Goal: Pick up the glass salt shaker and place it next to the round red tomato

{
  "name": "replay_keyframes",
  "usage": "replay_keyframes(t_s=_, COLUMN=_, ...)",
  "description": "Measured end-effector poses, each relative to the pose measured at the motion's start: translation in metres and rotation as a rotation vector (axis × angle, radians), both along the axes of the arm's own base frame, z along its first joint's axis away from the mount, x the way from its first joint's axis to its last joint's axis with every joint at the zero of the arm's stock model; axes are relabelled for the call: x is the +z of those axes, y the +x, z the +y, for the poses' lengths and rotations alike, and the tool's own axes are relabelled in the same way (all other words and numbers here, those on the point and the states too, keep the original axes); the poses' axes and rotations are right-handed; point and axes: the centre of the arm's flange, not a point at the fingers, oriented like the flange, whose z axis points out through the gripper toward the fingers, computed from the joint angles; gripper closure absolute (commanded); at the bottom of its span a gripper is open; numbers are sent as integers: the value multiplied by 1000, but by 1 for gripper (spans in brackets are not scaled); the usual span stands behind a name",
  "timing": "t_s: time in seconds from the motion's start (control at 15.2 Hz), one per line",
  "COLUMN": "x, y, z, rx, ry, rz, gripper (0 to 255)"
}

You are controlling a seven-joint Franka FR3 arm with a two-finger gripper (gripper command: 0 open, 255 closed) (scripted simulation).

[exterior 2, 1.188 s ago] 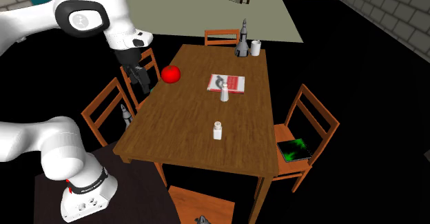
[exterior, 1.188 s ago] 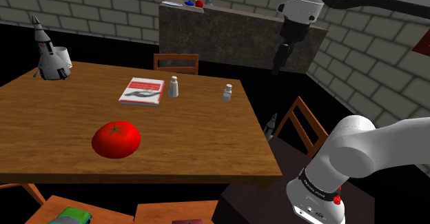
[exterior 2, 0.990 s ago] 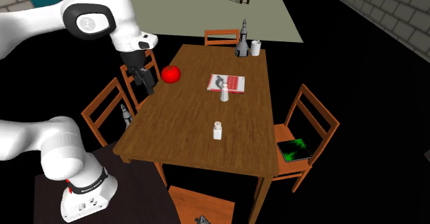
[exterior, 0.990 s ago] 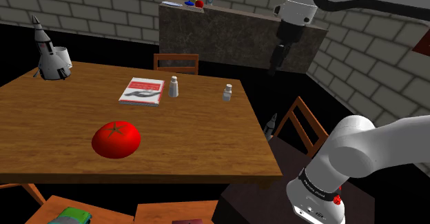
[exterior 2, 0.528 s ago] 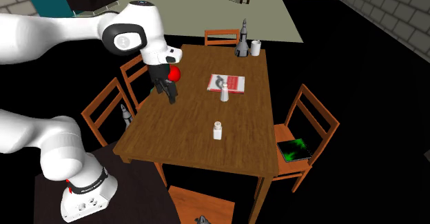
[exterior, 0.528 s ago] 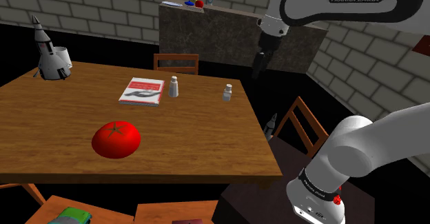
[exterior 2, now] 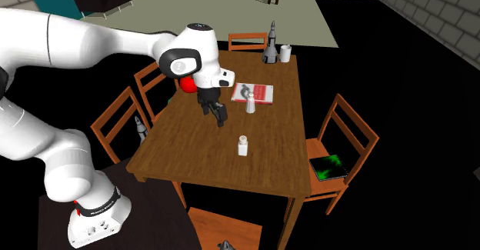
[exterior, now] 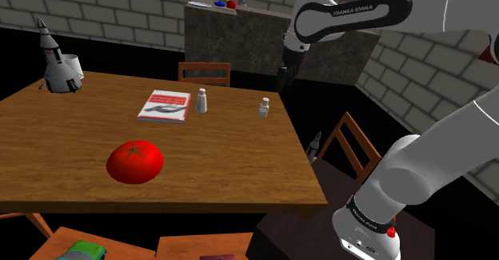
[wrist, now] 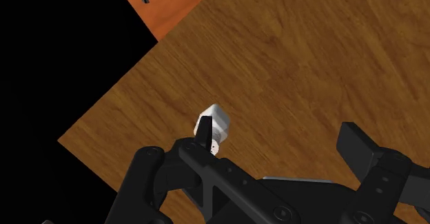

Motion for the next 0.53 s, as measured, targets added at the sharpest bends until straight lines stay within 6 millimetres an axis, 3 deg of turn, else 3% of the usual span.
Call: replay_keyframes(t_s=0.53, x=-59, y=74, z=-41, rx=-38, ry=14, rz=4, gripper=0)
